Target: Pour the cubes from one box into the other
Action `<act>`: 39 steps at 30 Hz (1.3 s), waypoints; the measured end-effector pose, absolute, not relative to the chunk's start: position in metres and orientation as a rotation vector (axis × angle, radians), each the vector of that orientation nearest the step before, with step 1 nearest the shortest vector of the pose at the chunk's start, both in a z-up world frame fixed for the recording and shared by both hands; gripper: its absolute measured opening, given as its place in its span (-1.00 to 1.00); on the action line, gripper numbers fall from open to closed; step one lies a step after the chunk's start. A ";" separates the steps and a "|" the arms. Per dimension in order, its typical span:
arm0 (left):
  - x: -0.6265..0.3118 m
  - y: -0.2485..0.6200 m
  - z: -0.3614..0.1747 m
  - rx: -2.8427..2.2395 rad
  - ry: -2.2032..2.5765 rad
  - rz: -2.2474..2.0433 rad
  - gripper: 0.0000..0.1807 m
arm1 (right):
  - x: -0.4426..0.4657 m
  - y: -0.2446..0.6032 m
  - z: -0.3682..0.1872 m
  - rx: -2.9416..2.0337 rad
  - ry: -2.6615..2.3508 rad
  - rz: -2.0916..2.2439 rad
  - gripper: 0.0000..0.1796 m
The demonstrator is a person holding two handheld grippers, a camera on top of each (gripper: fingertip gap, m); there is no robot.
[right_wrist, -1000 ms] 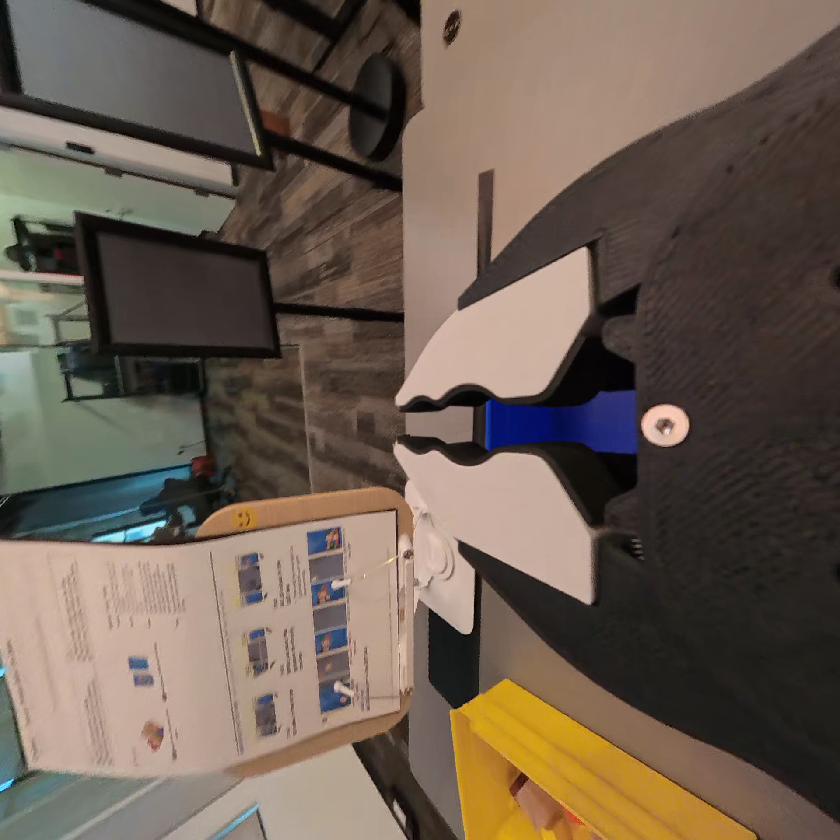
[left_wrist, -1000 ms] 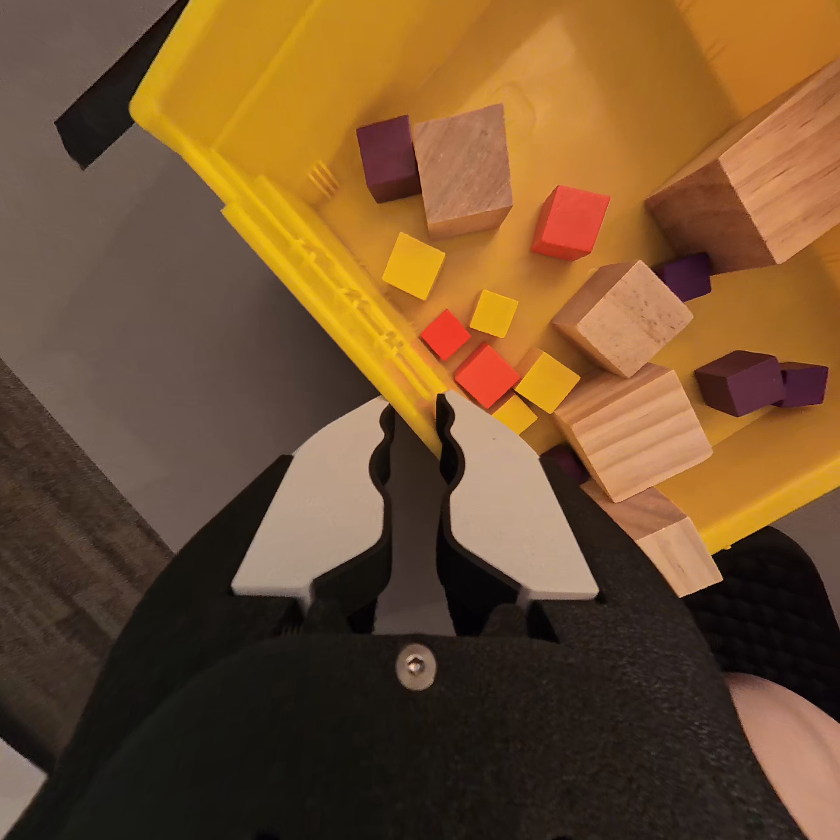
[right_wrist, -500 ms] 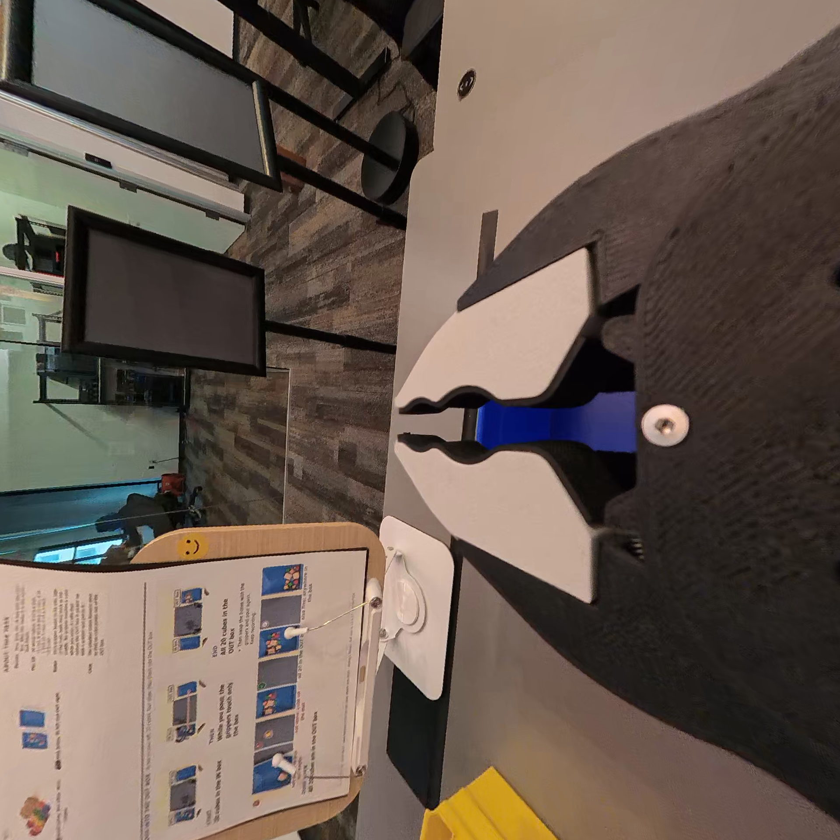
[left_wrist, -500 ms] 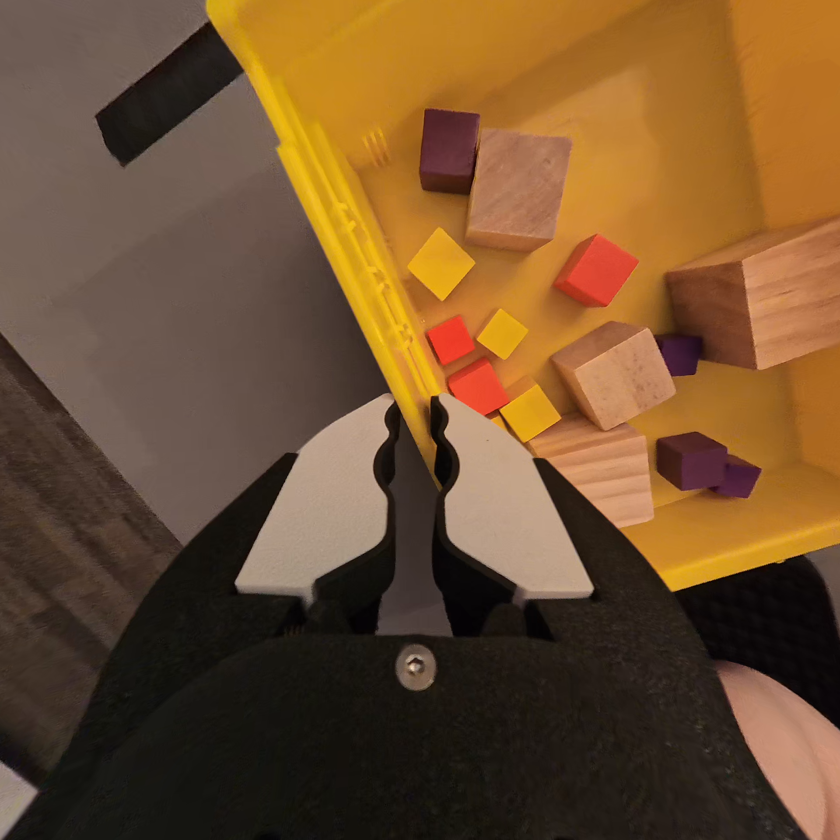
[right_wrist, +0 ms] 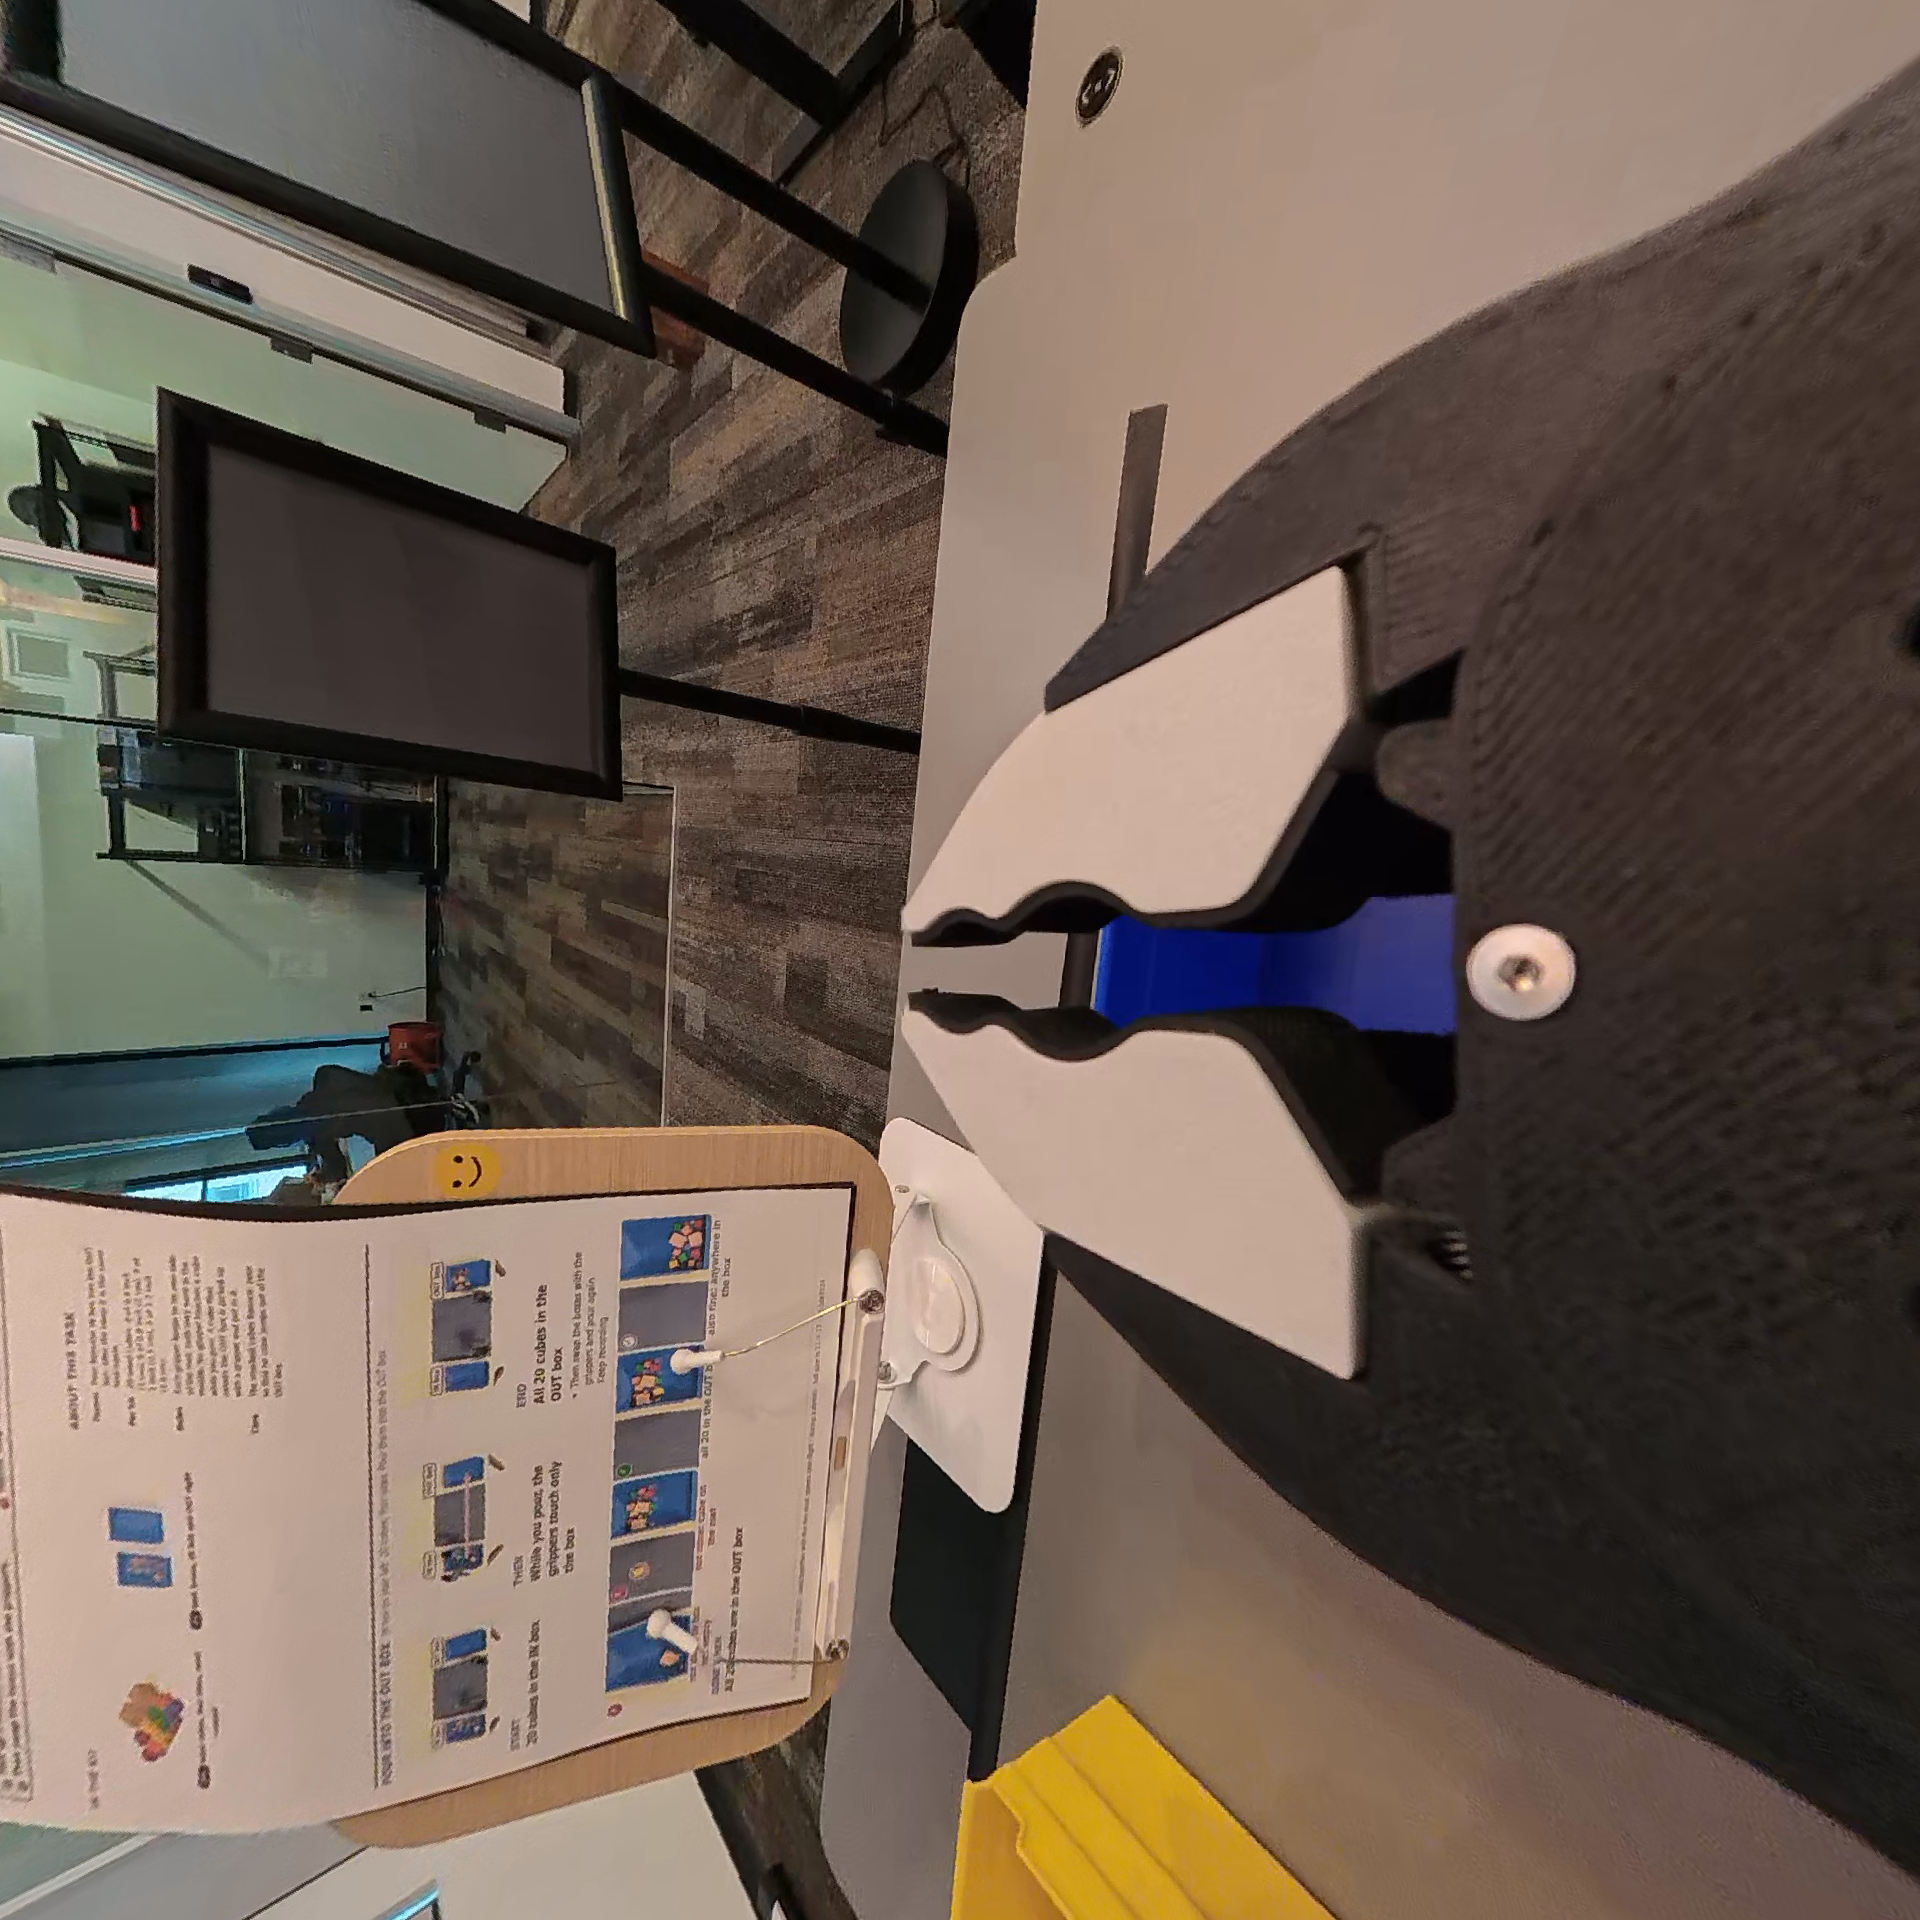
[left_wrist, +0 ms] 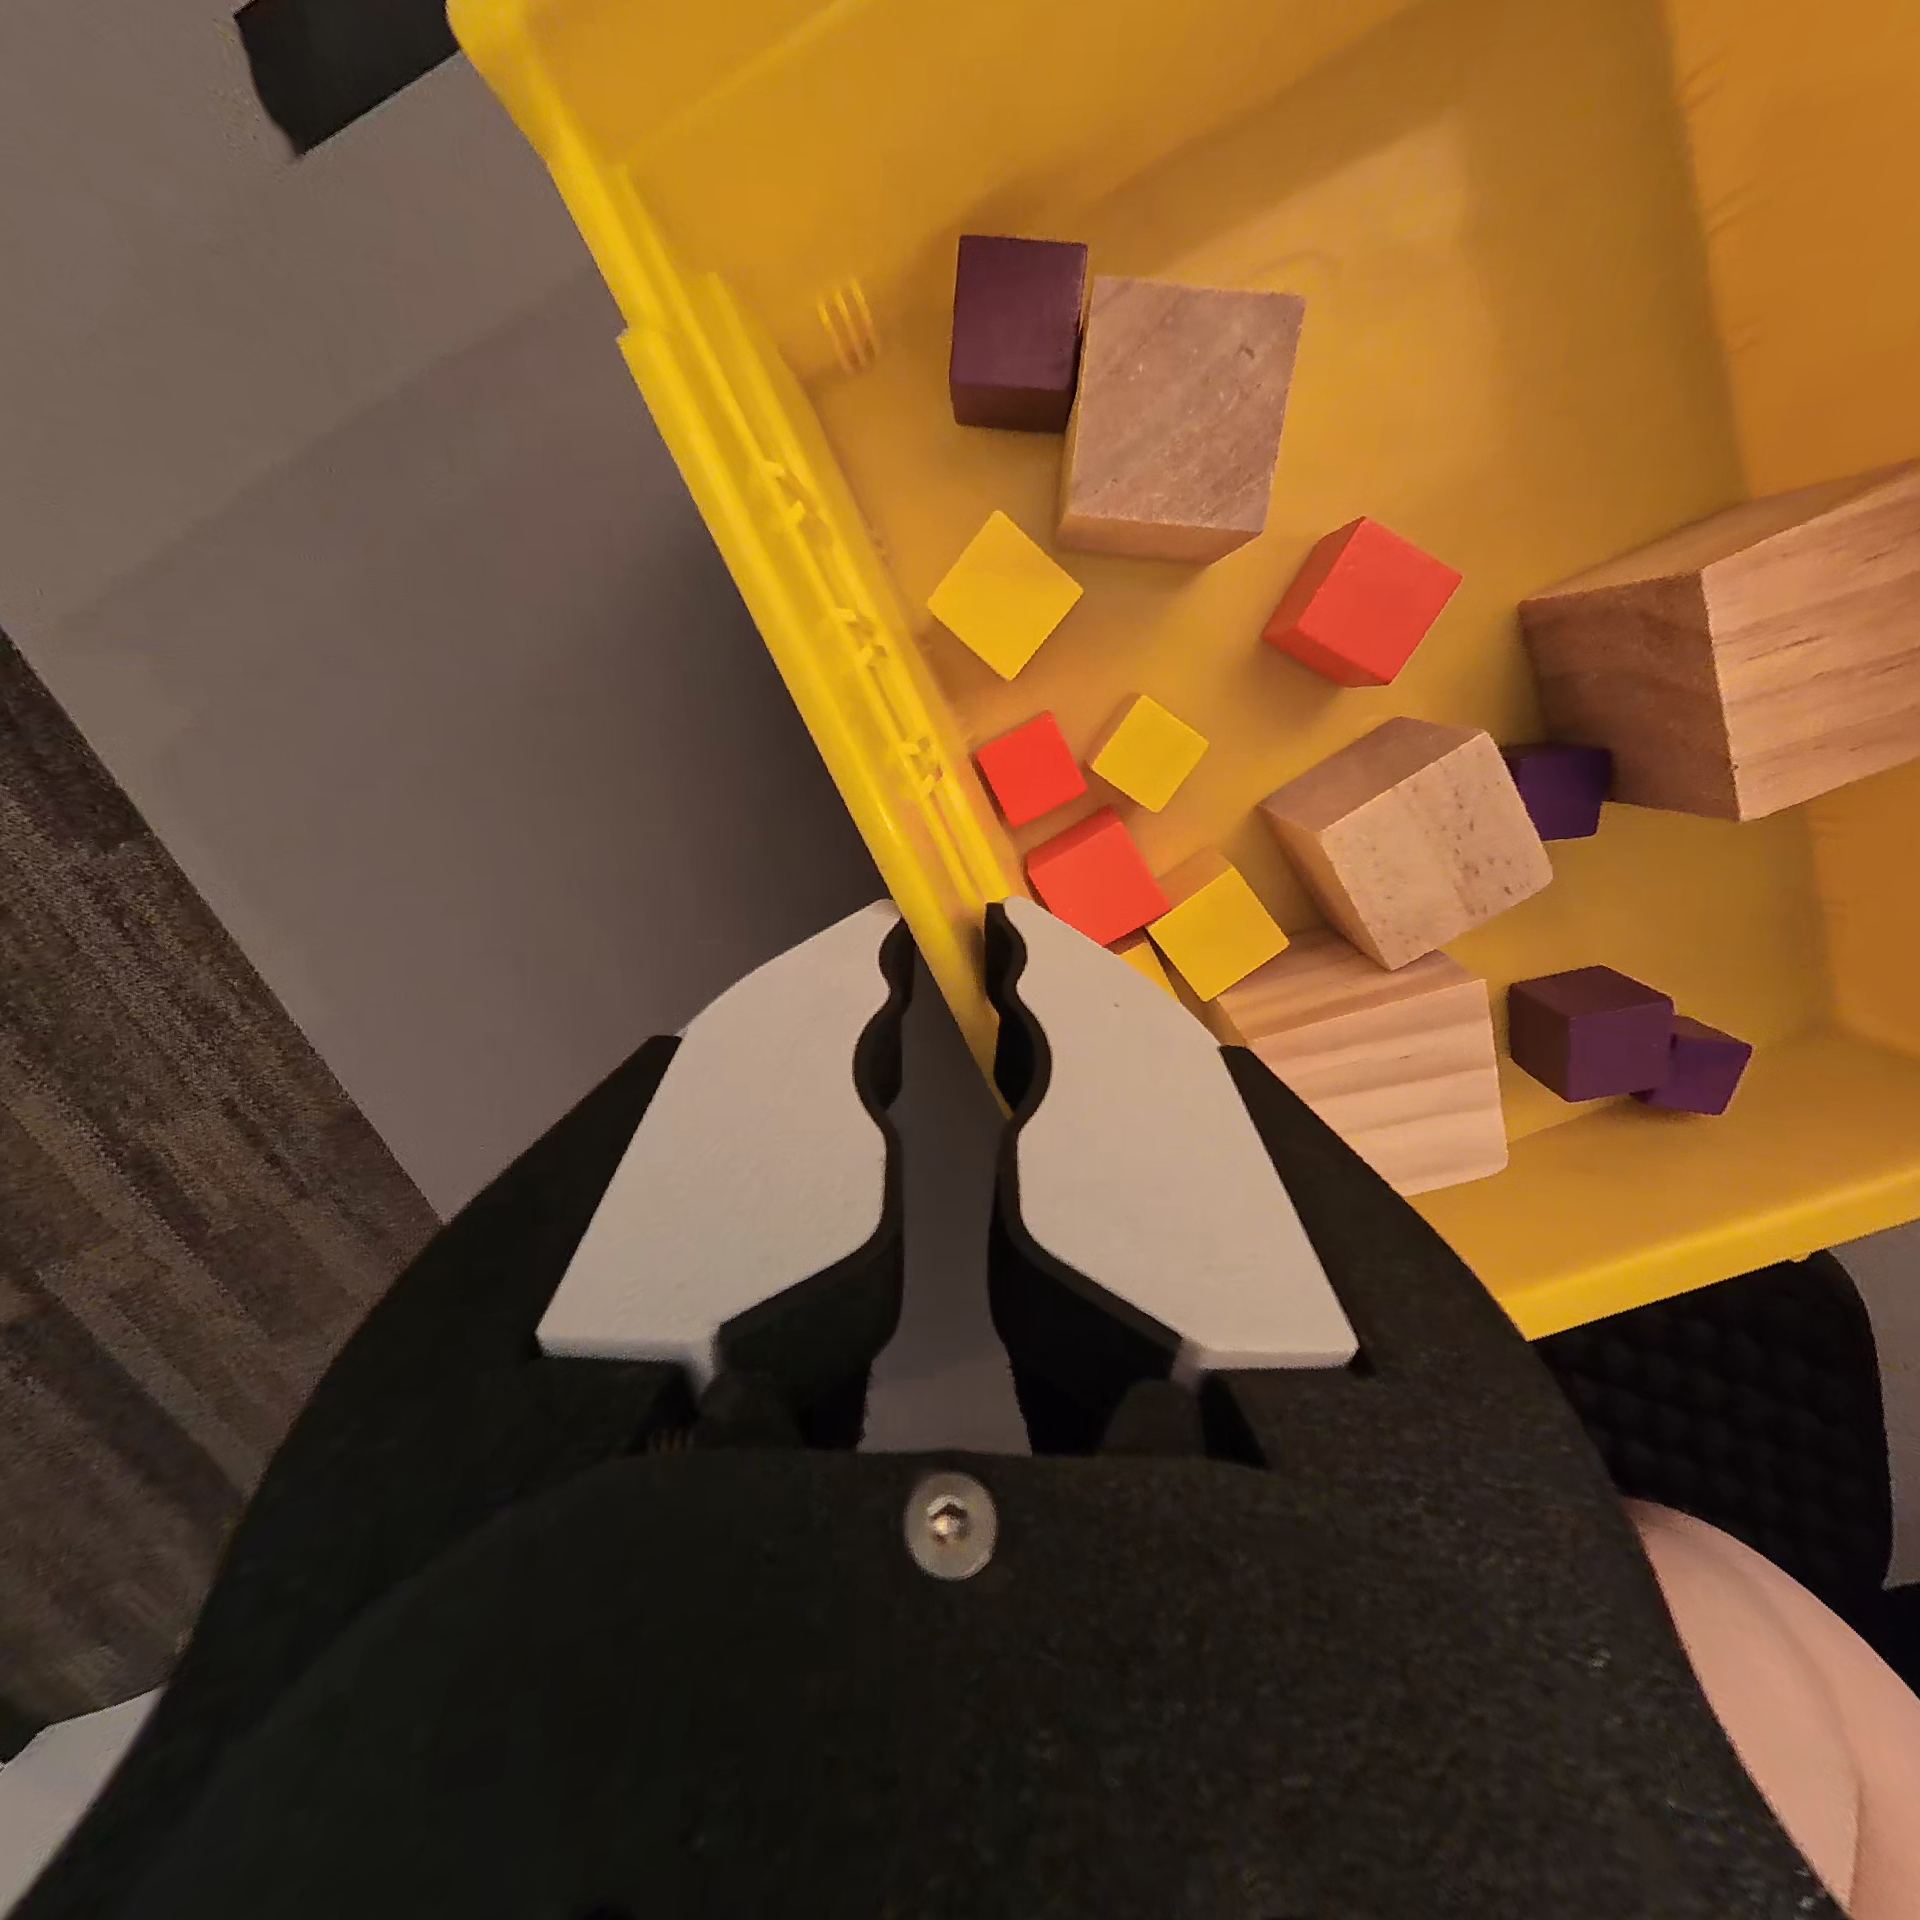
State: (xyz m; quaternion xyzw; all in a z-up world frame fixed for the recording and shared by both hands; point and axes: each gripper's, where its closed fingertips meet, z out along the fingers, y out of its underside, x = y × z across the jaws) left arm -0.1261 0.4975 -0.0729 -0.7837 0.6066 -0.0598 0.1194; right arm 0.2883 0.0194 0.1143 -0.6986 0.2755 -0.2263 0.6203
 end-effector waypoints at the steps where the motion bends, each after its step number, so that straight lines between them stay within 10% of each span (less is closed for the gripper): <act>1: -0.128 0.499 -0.073 -2.290 1.771 -0.177 -0.86 | 0.289 0.018 0.114 -1.608 0.636 -0.529 -0.90; 24: -0.123 0.505 -0.062 -2.105 1.794 -0.197 -0.84 | 0.287 0.023 0.113 -1.616 0.616 -0.514 -0.90; 39: -0.080 0.468 0.116 -1.373 1.301 -0.420 -0.70 | 0.285 0.014 0.128 -1.546 0.578 -0.543 -0.90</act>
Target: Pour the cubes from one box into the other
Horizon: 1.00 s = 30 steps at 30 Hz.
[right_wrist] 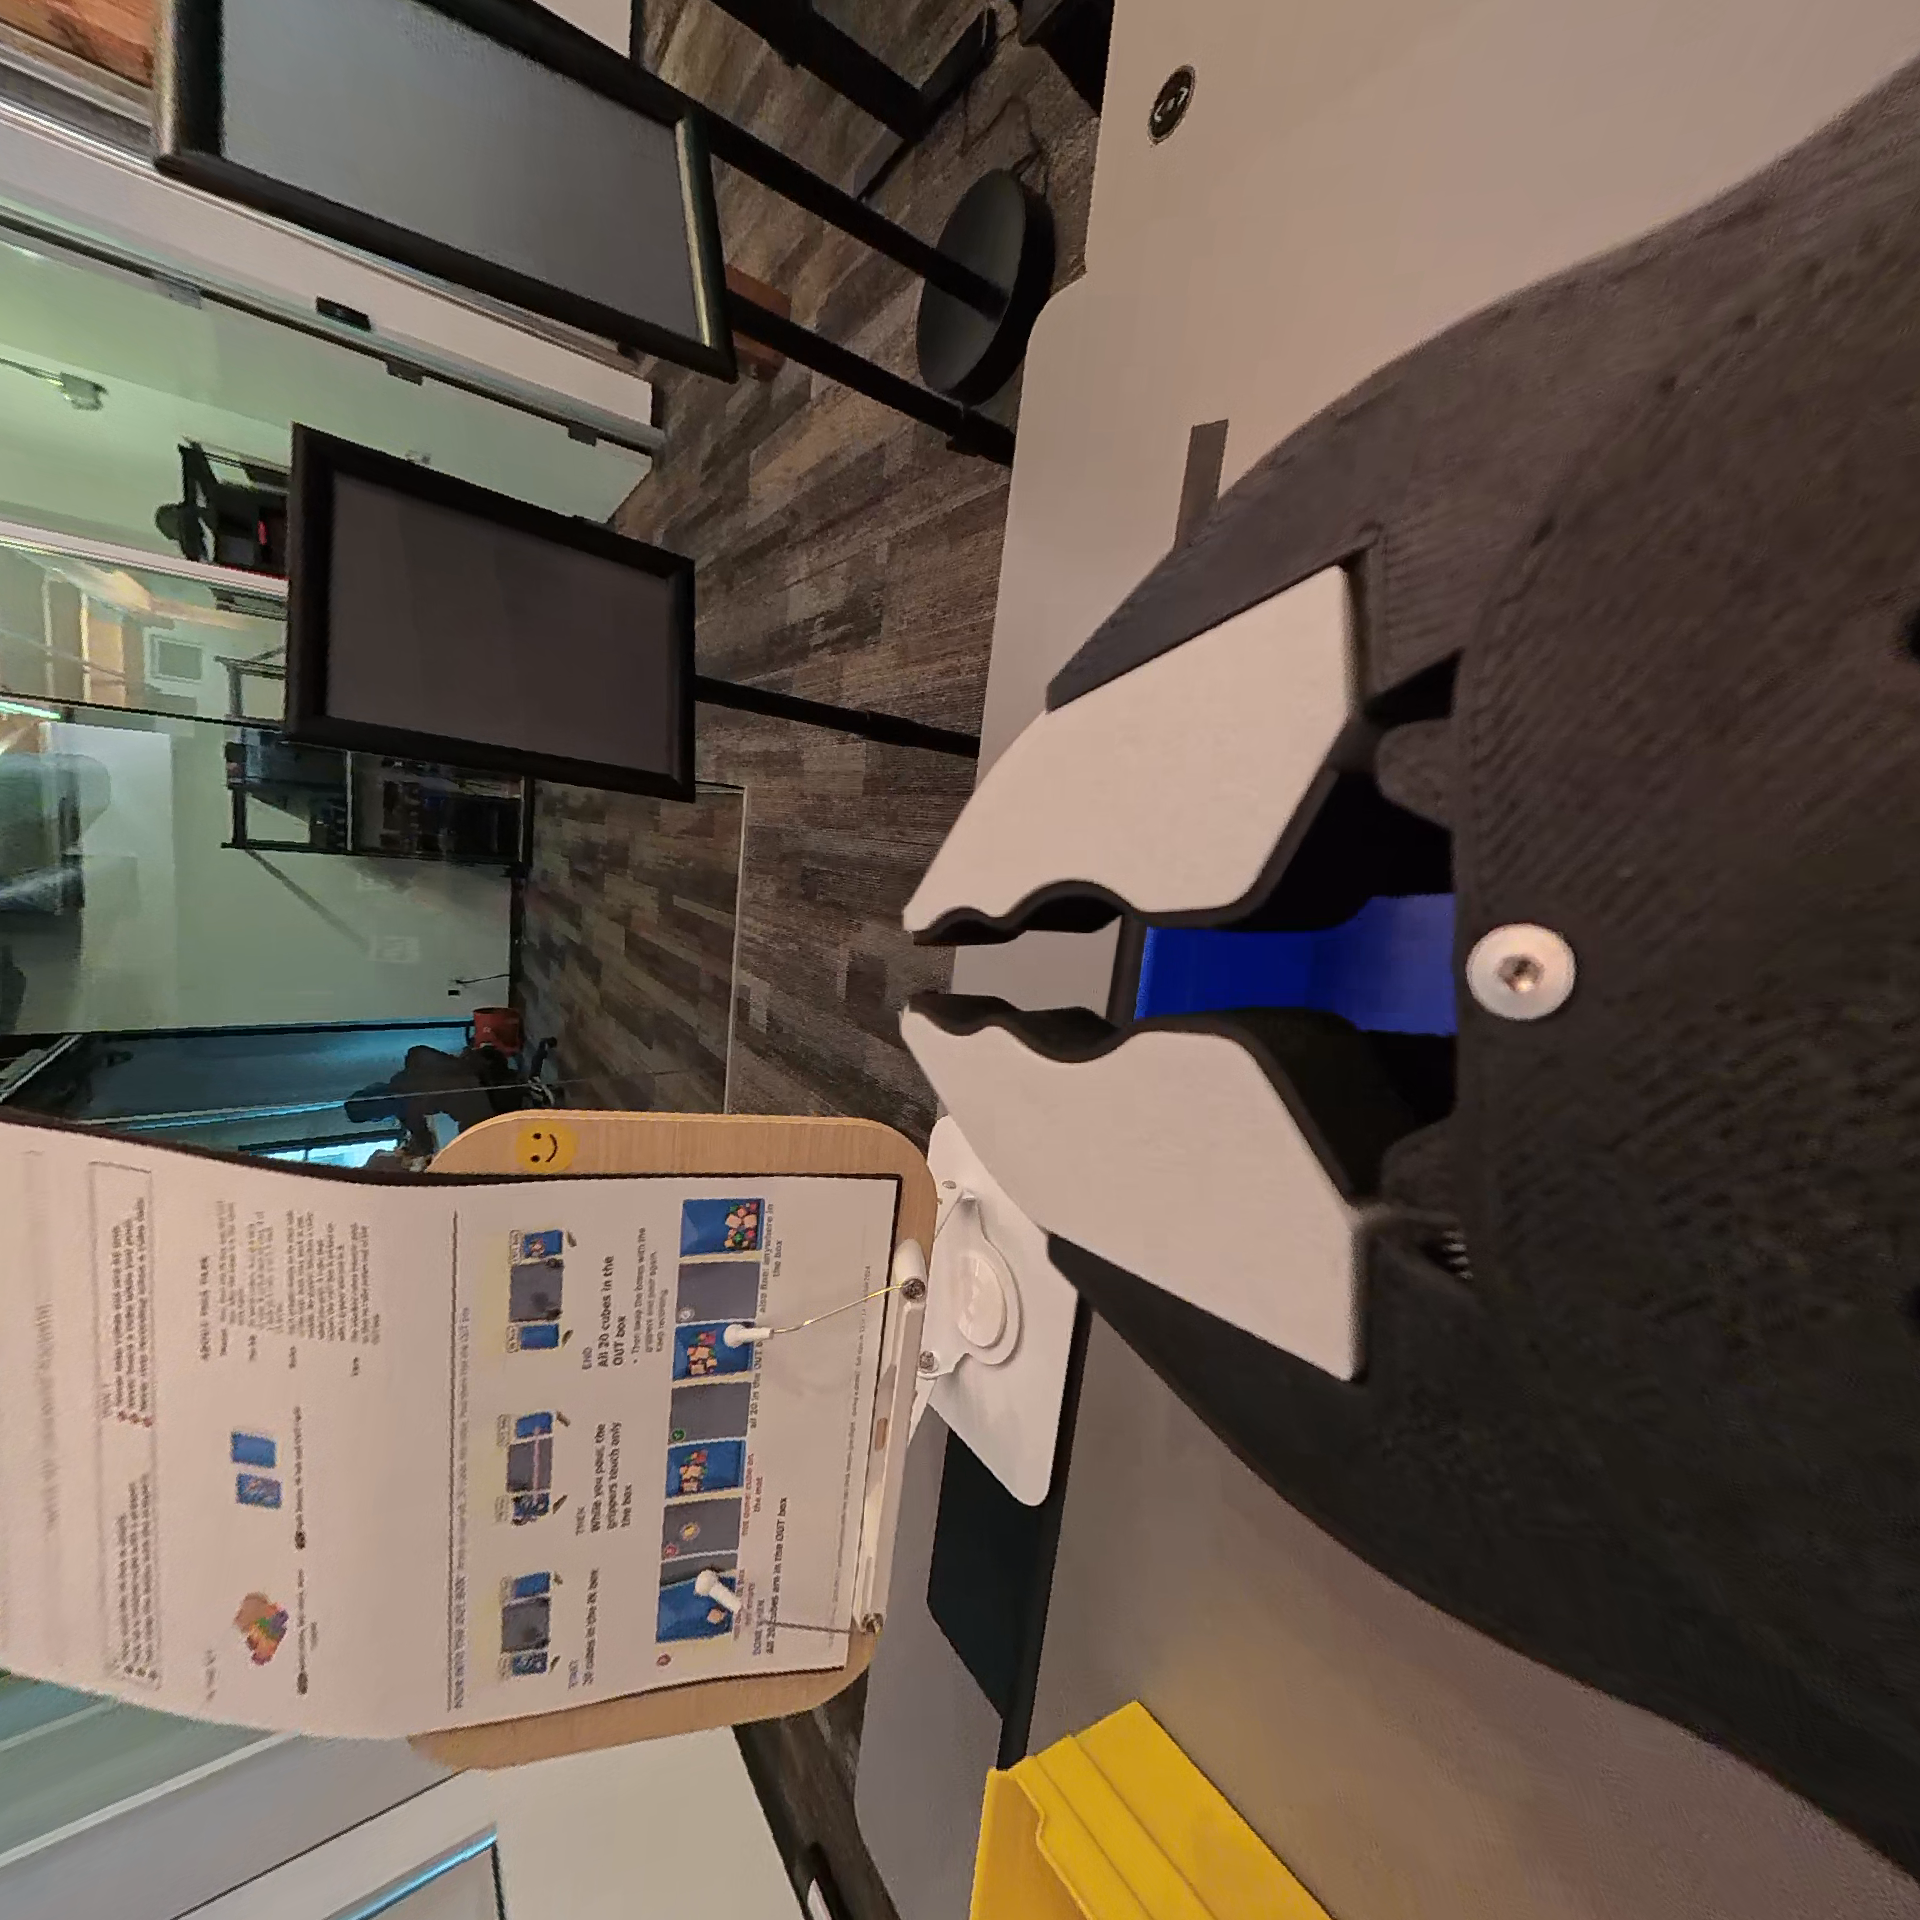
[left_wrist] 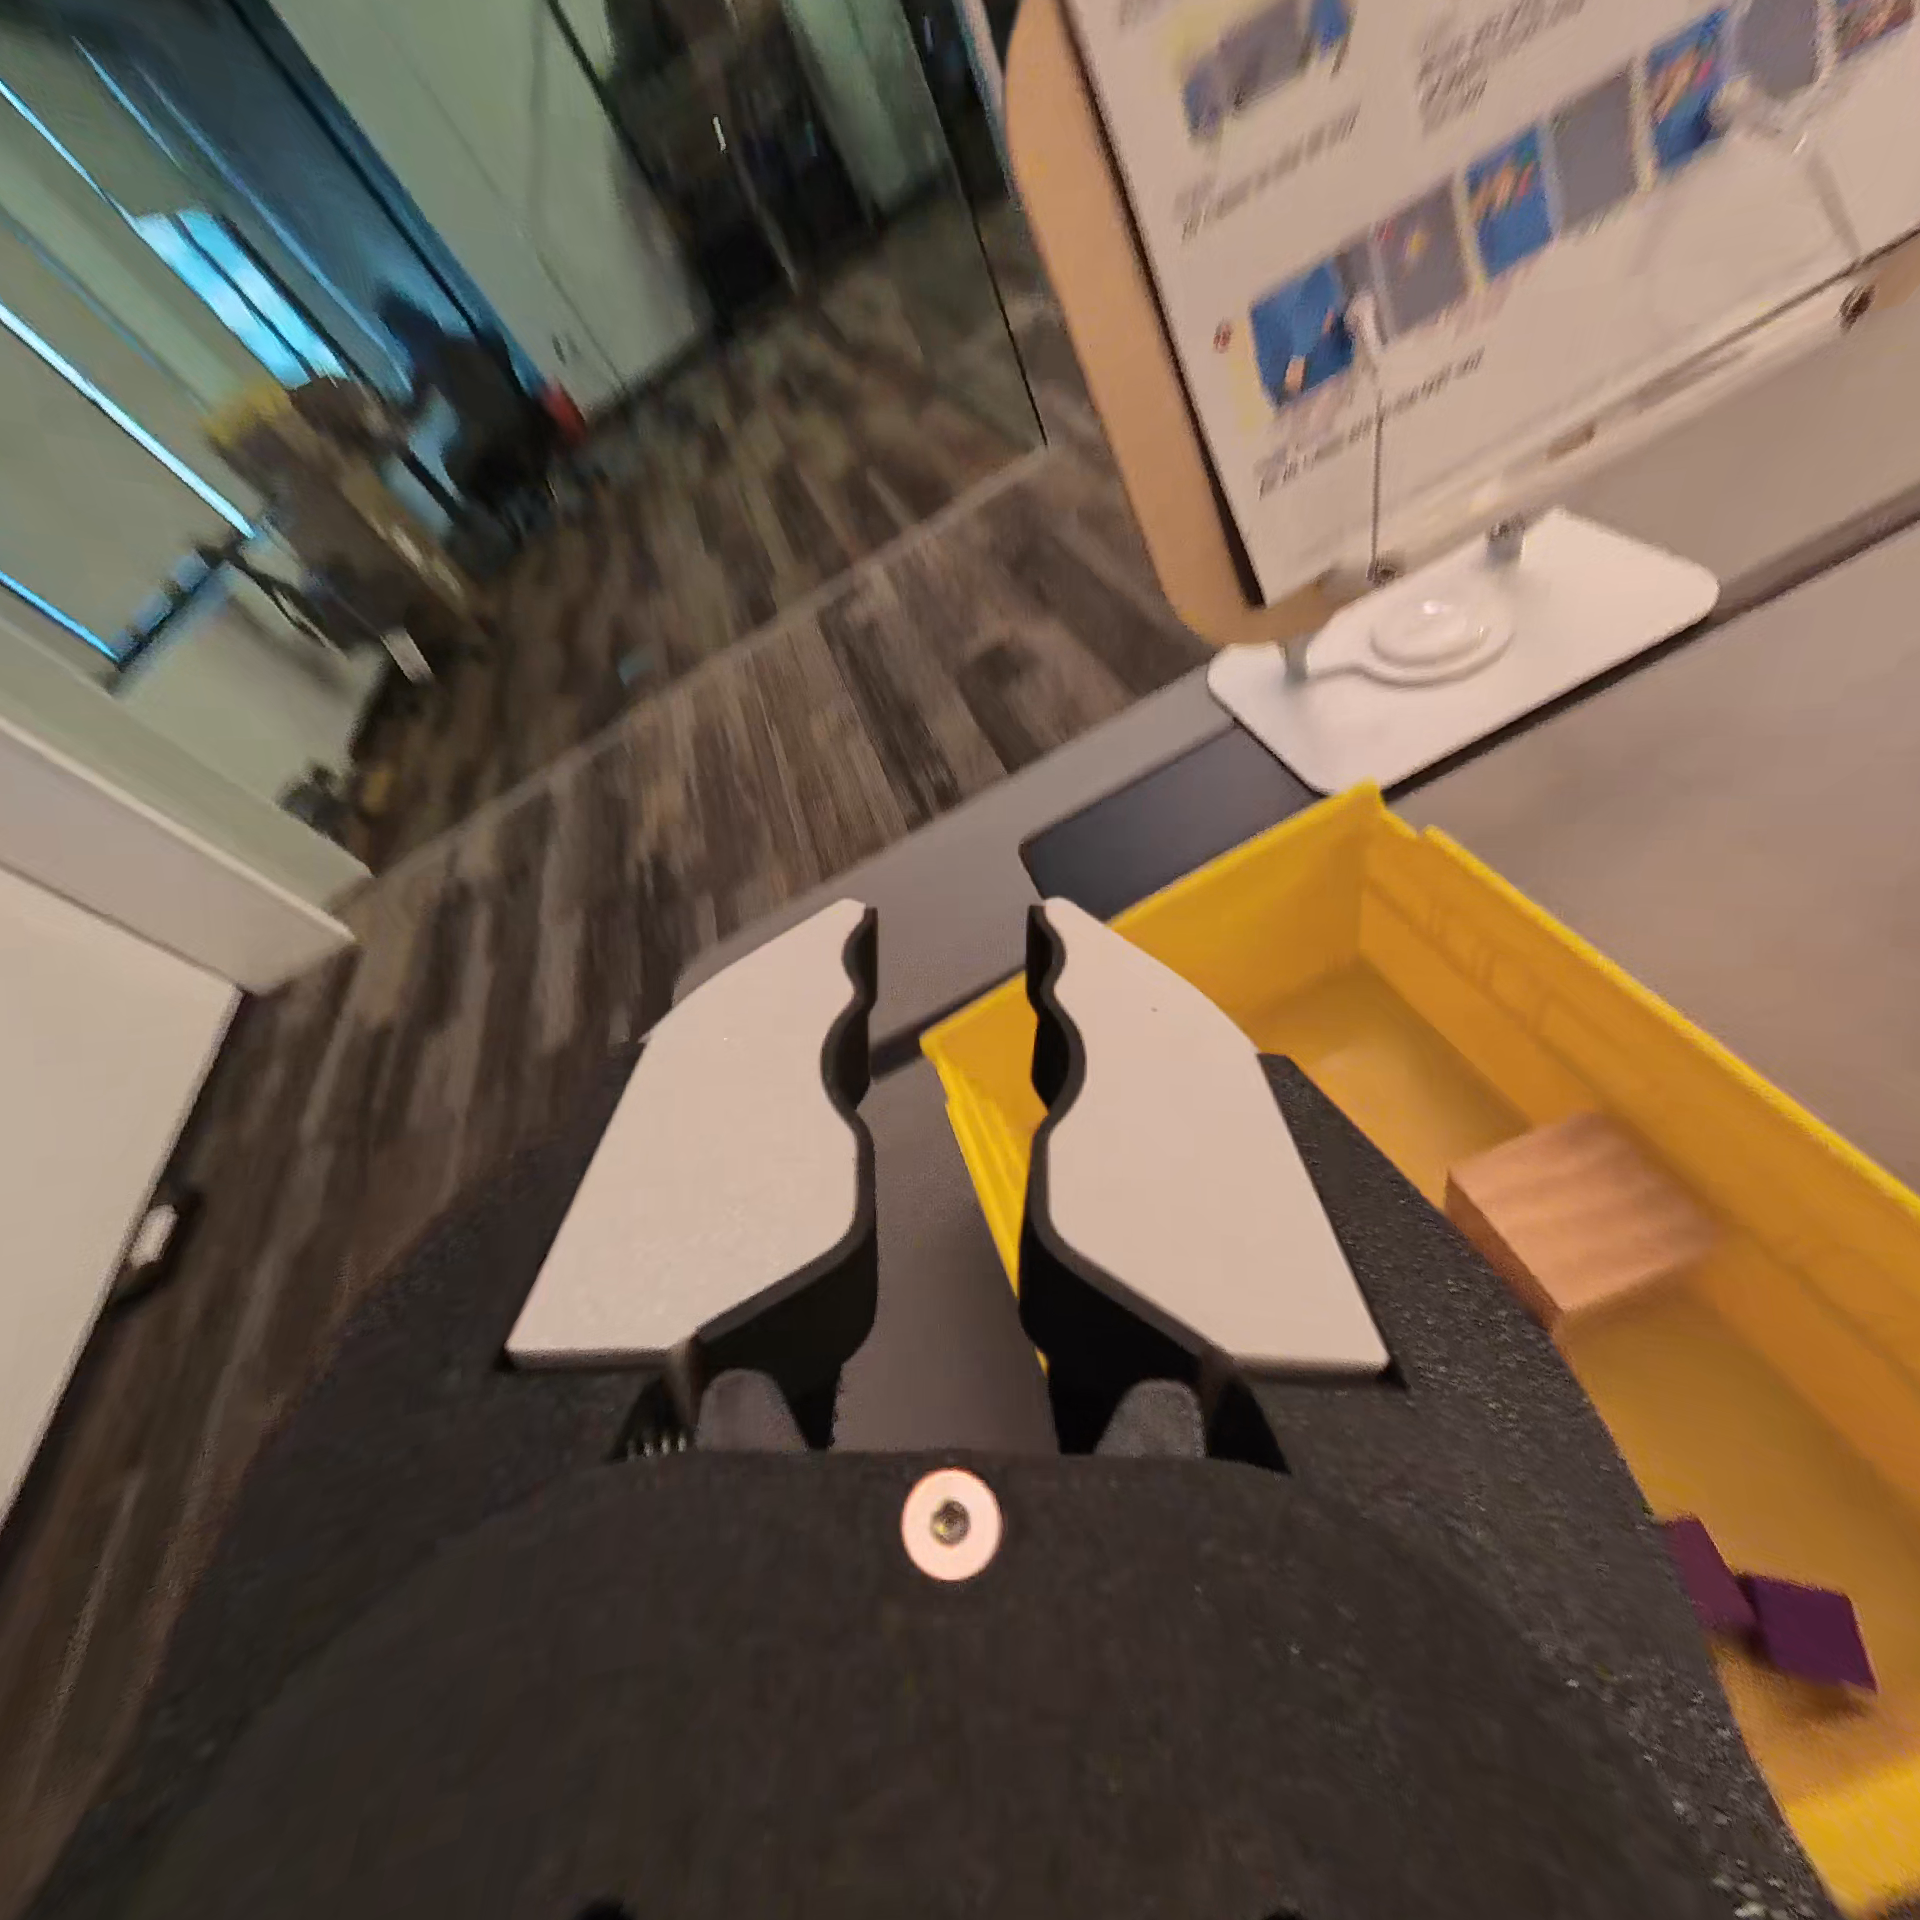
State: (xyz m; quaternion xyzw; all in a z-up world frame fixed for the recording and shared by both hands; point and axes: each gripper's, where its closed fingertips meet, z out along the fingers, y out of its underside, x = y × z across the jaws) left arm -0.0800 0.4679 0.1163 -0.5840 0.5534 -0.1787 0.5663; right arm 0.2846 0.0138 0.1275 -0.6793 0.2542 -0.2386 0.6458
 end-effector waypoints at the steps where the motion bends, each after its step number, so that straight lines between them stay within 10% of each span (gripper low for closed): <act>1: -0.077 0.462 0.123 -1.312 1.288 -0.419 -0.70 | 0.283 0.013 0.129 -1.543 0.575 -0.544 -0.90; 8: -0.059 0.431 0.157 -1.115 1.166 -0.577 -0.66 | 0.267 0.010 0.153 -1.472 0.493 -0.620 -0.85; 15: -0.060 0.396 0.189 -1.016 1.053 -0.954 -0.18 | 0.248 0.011 0.168 -1.401 0.368 -0.652 -0.72; 30: 0.026 0.278 0.152 -0.817 1.338 -1.105 -0.31 | 0.195 0.052 0.178 -1.381 0.028 -0.699 -0.10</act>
